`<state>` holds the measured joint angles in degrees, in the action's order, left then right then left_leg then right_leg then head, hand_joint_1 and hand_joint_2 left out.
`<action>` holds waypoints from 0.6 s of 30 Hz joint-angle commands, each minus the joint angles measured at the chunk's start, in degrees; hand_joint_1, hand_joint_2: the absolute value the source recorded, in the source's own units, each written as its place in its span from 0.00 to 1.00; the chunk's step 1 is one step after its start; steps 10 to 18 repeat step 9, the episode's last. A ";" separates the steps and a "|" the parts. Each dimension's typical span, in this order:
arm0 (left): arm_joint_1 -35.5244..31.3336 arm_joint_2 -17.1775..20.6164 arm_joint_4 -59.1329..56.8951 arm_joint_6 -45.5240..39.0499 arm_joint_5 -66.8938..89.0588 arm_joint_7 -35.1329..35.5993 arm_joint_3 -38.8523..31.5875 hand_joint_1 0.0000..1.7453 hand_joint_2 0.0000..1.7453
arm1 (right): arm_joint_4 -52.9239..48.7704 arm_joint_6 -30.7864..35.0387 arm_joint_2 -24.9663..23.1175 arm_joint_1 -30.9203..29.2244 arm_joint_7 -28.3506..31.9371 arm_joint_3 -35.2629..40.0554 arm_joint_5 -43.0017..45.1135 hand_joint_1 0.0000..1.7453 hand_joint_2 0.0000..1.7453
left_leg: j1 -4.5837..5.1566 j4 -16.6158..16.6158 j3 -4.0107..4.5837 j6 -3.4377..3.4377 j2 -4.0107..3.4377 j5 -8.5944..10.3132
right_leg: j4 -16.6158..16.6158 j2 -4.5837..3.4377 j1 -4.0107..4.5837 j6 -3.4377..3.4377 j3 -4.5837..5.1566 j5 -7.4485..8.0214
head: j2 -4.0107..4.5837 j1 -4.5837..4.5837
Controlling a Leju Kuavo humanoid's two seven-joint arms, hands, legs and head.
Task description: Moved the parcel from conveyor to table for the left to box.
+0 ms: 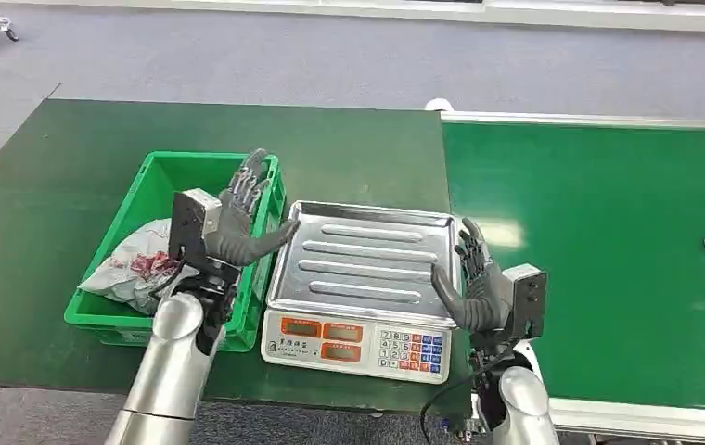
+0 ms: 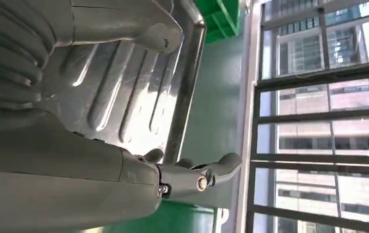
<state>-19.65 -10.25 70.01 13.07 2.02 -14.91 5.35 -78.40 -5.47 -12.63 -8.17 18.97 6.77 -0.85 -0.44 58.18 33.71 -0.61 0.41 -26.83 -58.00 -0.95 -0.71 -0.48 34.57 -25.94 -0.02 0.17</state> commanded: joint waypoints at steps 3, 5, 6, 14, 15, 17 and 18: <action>-1.37 -3.76 -11.75 -4.49 -4.30 -5.12 8.64 0.00 1.00 | 5.25 1.21 -0.19 -2.19 2.02 4.62 1.39 0.00 1.00 | 0.02 -0.13 -0.17 0.01 0.05 0.02 | 0.10 0.12 0.00 0.02 -0.18 -0.01 | 0.00 0.00; -0.68 -4.05 -12.20 -9.10 -2.77 -6.77 8.38 0.00 1.00 | 5.56 1.59 -0.42 -1.89 2.62 5.30 1.72 0.00 1.00 | 0.02 -0.17 -0.20 0.01 -0.01 0.02 | 0.14 0.09 0.00 0.03 -0.20 0.00 | 0.00 0.00; -0.21 -4.18 -12.47 -12.17 -1.66 -7.20 8.20 0.00 1.00 | 5.60 2.02 -0.66 -1.59 2.88 5.70 1.53 0.00 1.00 | -0.02 -0.13 -0.18 0.00 0.00 0.00 | 0.13 0.08 0.04 0.02 -0.19 0.00 | 0.00 0.00; 1.74 -3.84 -12.16 -16.99 1.02 -7.73 7.97 0.00 1.00 | 4.95 3.19 -0.47 0.33 3.77 7.19 1.16 0.00 1.00 | 0.00 -0.16 -0.21 0.00 -0.03 -0.01 | 0.14 0.05 0.02 0.02 -0.21 -0.01 | 0.00 0.00; 1.74 -3.84 -12.16 -16.99 1.02 -7.73 7.97 0.00 1.00 | 4.95 3.19 -0.47 0.33 3.77 7.19 1.16 0.00 1.00 | 0.00 -0.16 -0.21 0.00 -0.03 -0.01 | 0.14 0.05 0.02 0.02 -0.21 -0.01 | 0.00 0.00; 1.74 -3.84 -12.16 -16.99 1.02 -7.73 7.97 0.00 1.00 | 4.95 3.19 -0.47 0.33 3.77 7.19 1.16 0.00 1.00 | 0.00 -0.16 -0.21 0.00 -0.03 -0.01 | 0.14 0.05 0.02 0.02 -0.21 -0.01 | 0.00 0.00; 1.74 -3.84 -12.16 -16.99 1.02 -7.73 7.97 0.00 1.00 | 4.95 3.19 -0.47 0.33 3.77 7.19 1.16 0.00 1.00 | 0.00 -0.16 -0.21 0.00 -0.03 -0.01 | 0.14 0.05 0.02 0.02 -0.21 -0.01 | 0.00 0.00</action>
